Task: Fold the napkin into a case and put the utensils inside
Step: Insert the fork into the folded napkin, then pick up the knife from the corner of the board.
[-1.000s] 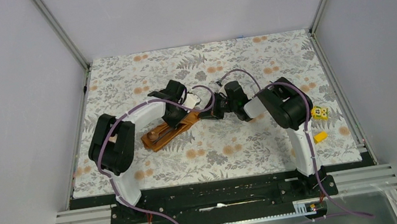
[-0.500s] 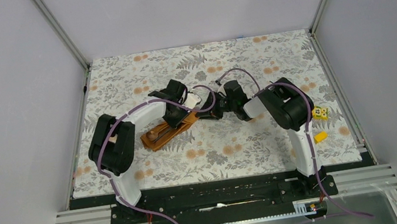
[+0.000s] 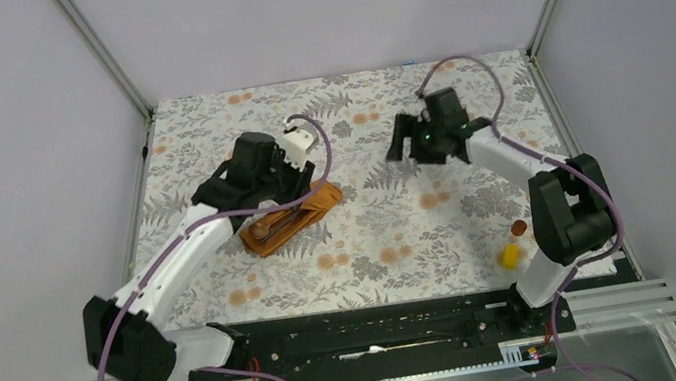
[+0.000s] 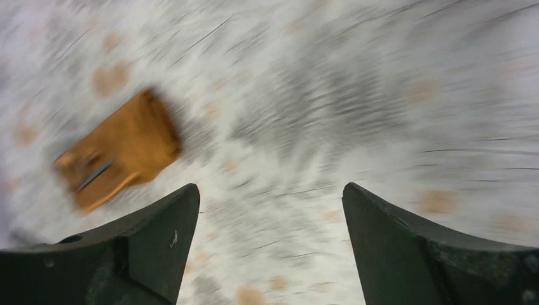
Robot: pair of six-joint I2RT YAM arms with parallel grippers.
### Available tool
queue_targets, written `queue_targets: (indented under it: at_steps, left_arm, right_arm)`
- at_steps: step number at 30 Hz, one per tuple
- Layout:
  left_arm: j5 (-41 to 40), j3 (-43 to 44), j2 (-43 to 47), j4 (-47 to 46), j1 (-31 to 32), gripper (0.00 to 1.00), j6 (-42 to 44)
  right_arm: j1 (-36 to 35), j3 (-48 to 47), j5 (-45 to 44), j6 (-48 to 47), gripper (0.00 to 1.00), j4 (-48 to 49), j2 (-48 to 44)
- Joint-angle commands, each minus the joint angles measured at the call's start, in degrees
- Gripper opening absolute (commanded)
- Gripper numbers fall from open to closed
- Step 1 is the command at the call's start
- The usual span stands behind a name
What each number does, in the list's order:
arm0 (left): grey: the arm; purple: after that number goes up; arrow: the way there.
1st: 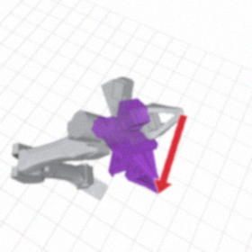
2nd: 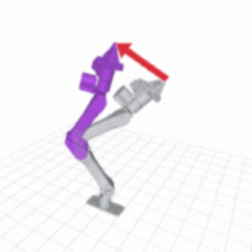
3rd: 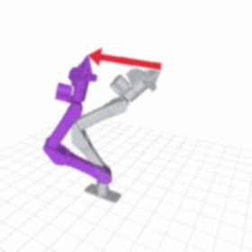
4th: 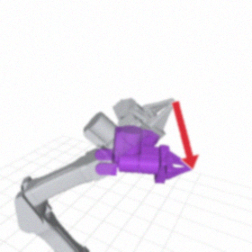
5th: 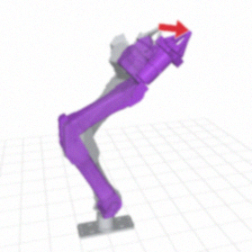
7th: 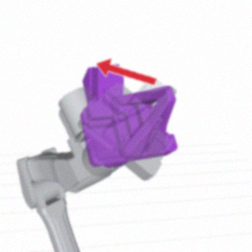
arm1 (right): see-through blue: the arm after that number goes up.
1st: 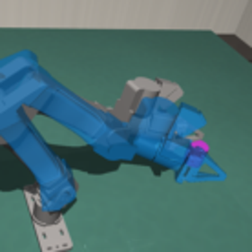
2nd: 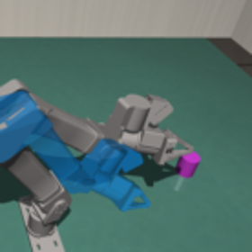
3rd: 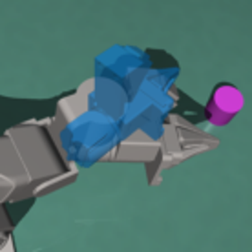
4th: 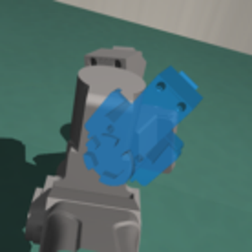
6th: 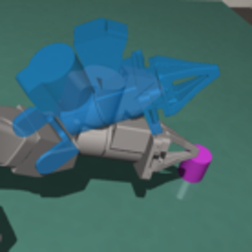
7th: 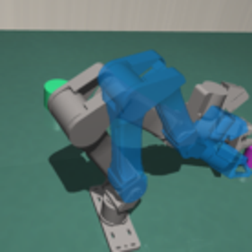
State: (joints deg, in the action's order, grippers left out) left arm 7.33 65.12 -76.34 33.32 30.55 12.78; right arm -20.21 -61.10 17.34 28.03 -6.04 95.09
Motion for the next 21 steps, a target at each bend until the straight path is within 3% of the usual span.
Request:
queue_targets:
  at_steps: [1, 3, 5, 8, 17, 21]
  left_arm:
    - [18.96, -6.16, 7.34, -14.88, 0.11, 0.45, -12.33]
    - [24.71, -9.22, 10.03, -20.64, 0.13, 0.44, -17.19]
    - [28.75, -12.33, 12.61, -25.82, 0.13, 0.44, -20.08]
    - [30.4, -14.16, 15.06, -26.58, 2.37, 0.44, -20.16]
    - [25.27, -12.04, 17.92, -17.18, 8.89, 0.44, -11.75]
    - [25.41, -11.35, 17.49, -16.86, 11.09, 0.43, -10.75]
  right_arm:
    - [9.71, -11.98, -23.27, -16.94, 0.92, -25.41, 2.28]
    - [14.46, -16.57, -25.14, -21.1, 0.92, -29.63, 5.3]
    - [19.46, -18.68, -19.78, -31.54, 0.93, -29.7, 8.1]
    - [27.73, -24.39, -10.76, -37.41, 0.91, -32.62, 13.0]
    - [29.61, -17.27, -7.73, -53.44, 0.9, -28.6, 15.49]
    - [29.98, -17.49, -8.13, -55.24, 0.8, -29.25, 18.56]
